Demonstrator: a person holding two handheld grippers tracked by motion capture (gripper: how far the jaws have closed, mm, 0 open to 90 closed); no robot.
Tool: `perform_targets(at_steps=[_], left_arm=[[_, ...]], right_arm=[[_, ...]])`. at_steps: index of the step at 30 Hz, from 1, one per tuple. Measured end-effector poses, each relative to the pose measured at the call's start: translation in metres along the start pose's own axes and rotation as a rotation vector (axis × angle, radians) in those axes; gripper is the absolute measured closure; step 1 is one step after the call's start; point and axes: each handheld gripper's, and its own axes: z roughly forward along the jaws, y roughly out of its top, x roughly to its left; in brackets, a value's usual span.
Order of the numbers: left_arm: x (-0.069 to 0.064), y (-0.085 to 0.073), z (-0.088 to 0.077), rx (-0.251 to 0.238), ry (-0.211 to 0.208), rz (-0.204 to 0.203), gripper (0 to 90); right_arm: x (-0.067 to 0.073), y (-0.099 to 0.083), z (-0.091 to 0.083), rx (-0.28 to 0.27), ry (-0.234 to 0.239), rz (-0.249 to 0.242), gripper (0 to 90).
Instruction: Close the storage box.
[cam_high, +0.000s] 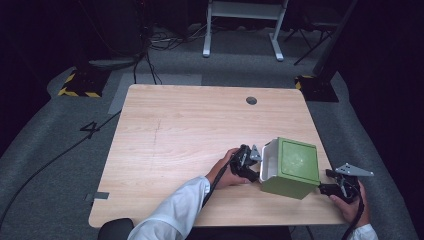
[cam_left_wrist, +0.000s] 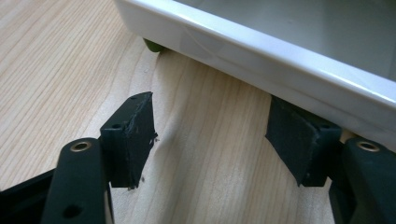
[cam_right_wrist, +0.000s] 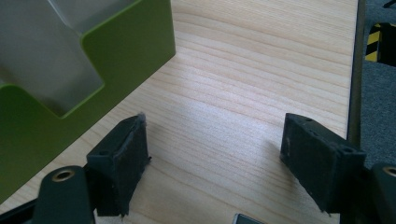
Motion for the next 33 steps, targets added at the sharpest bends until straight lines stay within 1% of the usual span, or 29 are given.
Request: perform_targets(at_steps=[1,3,4,7,8,11,12,13,14,15,17,18,19,20,21,22,23,24,26,31,33], left_arm=[[0.0,0.0,0.0,0.0,0.0,0.0,31.8],[0.002,0.0,-0.004,0.004,0.018,0.003,31.7],[0.002,0.0,-0.004,0.004,0.018,0.003,31.5],[0.005,-0.002,-0.009,0.024,0.043,0.012,30.9],[0.006,-0.003,-0.01,0.025,0.047,0.006,29.8],[0.01,-0.005,-0.015,0.033,0.059,0.011,28.7],[0.011,-0.007,-0.017,0.036,0.067,0.002,27.9],[0.013,-0.008,-0.019,0.038,0.069,0.004,27.9],[0.015,-0.01,-0.024,0.044,0.074,0.0,27.3],[0.015,-0.01,-0.024,0.044,0.074,0.0,26.6],[0.018,-0.012,-0.029,0.033,0.078,-0.004,25.9],[0.019,-0.013,-0.032,0.036,0.092,0.001,25.6],[0.02,-0.014,-0.035,0.041,0.089,0.007,22.8],[0.022,-0.016,-0.037,0.044,0.08,0.01,22.8],[0.023,-0.017,-0.04,0.047,0.08,0.014,22.1],[0.024,-0.02,-0.044,0.052,0.094,0.022,21.3],[0.024,-0.02,-0.044,0.052,0.094,0.022,20.6],[0.025,-0.021,-0.047,0.061,0.101,0.026,20.5],[0.027,-0.024,-0.053,0.061,0.108,0.034,20.5],[0.033,-0.029,-0.068,0.078,0.156,0.048,19.5],[0.035,-0.032,-0.074,0.079,0.166,0.051,19.6]], right_arm=[[0.0,0.0,0.0,0.0,0.0,0.0,23.1],[0.0,0.0,0.0,0.0,0.0,0.0,23.1],[0.0,0.0,0.0,0.0,0.0,0.0,23.1],[0.0,0.0,0.0,0.0,-0.001,-0.001,23.1],[0.0,0.0,0.0,0.0,-0.001,-0.001,23.1],[0.0,0.0,0.0,0.0,-0.001,-0.001,23.1],[0.0,0.0,0.0,0.0,-0.001,-0.001,23.1],[0.0,0.0,0.0,0.0,-0.001,-0.001,23.1],[0.0,0.0,0.0,0.0,-0.001,0.0,23.1],[0.0,0.0,0.0,0.0,-0.001,0.0,23.1],[0.0,0.0,0.0,0.0,-0.001,0.0,23.1],[0.0,0.0,0.0,0.0,-0.001,-0.001,23.1],[0.0,0.0,0.0,0.0,-0.001,-0.001,23.1],[0.0,0.0,0.0,0.0,-0.001,-0.001,23.1],[0.0,0.0,0.0,0.0,-0.001,-0.001,23.1],[0.0,0.0,0.0,0.0,-0.001,0.0,23.1],[0.0,0.0,0.0,0.0,-0.001,0.0,23.1],[0.0,0.0,0.0,0.0,-0.001,-0.001,23.1],[0.0,0.0,0.0,0.0,-0.001,0.0,23.1],[0.0,0.0,0.0,0.0,-0.001,0.0,23.1],[0.0,0.0,0.0,0.0,-0.001,0.0,23.1]])
